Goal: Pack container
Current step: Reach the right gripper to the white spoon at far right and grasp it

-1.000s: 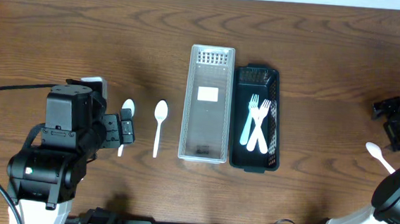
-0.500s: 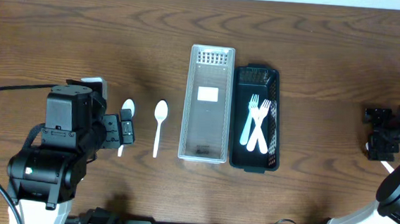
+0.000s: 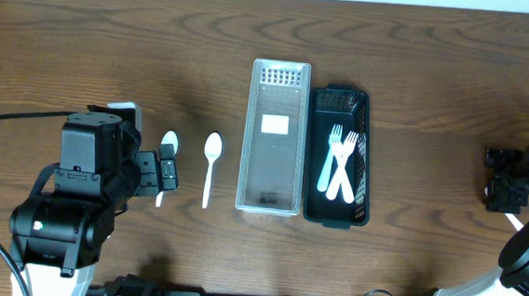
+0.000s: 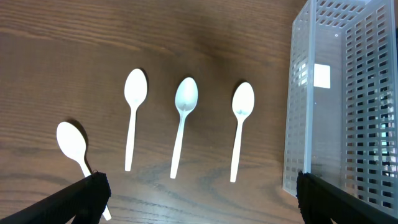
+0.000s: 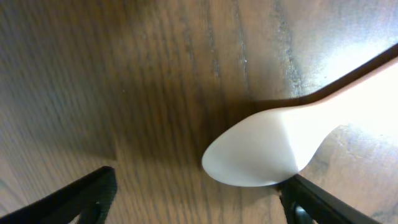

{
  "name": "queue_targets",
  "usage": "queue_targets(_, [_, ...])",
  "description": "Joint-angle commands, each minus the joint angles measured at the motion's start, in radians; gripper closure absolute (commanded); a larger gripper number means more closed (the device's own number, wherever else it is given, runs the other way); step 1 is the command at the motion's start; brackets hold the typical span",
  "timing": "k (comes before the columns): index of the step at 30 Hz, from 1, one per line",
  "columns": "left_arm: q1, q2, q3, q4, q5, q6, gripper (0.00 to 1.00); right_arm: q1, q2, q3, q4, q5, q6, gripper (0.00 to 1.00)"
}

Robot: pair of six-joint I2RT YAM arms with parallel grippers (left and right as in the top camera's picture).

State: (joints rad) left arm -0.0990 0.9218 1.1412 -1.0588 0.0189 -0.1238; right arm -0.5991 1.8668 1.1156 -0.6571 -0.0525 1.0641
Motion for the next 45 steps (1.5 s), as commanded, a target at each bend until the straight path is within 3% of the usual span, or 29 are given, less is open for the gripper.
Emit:
queue_targets(1, [0.004, -0.002, 0.019, -0.003, -0.008, -0.002, 0.02, -0.019, 0.015, -0.048, 0.003, 0.003, 0.045, 0.20])
queue_targets(15, [0.004, -0.002, 0.019, -0.003, -0.008, -0.002, 0.02, -0.064, 0.015, -0.105, 0.010, 0.004, 0.150, 0.26])
queue_targets(17, [0.004, -0.002, 0.019, -0.003, -0.008, -0.002, 0.02, -0.072, 0.015, -0.105, 0.010, 0.003, 0.173, 0.31])
queue_targets(25, [0.004, -0.002, 0.019, -0.003, -0.008, -0.002, 0.02, -0.112, 0.015, -0.105, 0.011, 0.056, 0.248, 0.28])
queue_targets(39, [0.004, -0.002, 0.019, -0.003, -0.008, -0.002, 0.02, -0.153, 0.015, -0.105, -0.085, 0.079, 0.203, 0.41])
queue_targets(45, [0.004, -0.002, 0.019, -0.003, -0.008, -0.002, 0.02, -0.153, 0.015, -0.105, -0.095, 0.079, 0.178, 0.53])
